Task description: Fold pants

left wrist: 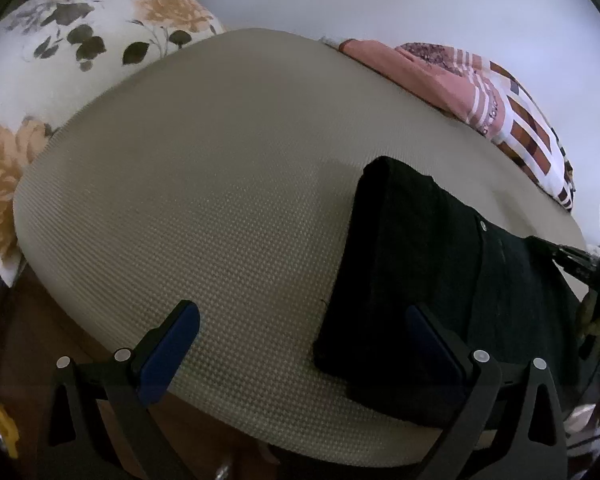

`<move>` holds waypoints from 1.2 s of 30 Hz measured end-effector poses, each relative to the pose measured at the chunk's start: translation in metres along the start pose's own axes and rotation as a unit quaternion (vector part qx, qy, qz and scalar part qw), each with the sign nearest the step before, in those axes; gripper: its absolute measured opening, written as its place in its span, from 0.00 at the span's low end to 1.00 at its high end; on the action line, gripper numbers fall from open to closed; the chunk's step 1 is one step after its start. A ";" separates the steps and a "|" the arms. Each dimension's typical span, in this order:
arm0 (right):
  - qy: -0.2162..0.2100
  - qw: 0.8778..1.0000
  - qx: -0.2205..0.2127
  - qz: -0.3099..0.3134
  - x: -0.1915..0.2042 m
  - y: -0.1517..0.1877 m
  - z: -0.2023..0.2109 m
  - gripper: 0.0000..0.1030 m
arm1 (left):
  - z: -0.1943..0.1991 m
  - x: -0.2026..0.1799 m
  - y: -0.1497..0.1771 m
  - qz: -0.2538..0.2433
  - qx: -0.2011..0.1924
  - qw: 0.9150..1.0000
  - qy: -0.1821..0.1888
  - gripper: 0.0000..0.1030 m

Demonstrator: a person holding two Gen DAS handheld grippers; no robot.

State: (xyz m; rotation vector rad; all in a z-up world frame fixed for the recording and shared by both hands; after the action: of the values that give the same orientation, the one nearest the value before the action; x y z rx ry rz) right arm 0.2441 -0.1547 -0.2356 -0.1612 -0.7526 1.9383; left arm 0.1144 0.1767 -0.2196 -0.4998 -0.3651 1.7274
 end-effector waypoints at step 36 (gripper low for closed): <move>-0.123 0.937 -0.189 -0.267 0.012 0.138 0.173 0.53 | 0.033 0.000 0.015 0.048 0.080 0.992 0.079 0.97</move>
State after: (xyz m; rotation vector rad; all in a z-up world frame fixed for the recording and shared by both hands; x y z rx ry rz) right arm 0.0592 -0.2605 -0.1733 0.0556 -1.1979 1.2950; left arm 0.0847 0.1741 -0.1986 -0.5409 -0.0889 1.7797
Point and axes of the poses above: each gripper's, at about its wrist camera, not at the fingertips, and z roughly against the way its jaws point, x to its left, y to its underside, the point moved 10 cm from there along -z, roughly the way its jaws point, and after that the axes turned 6 degrees about -y, right-handed, at the moved point
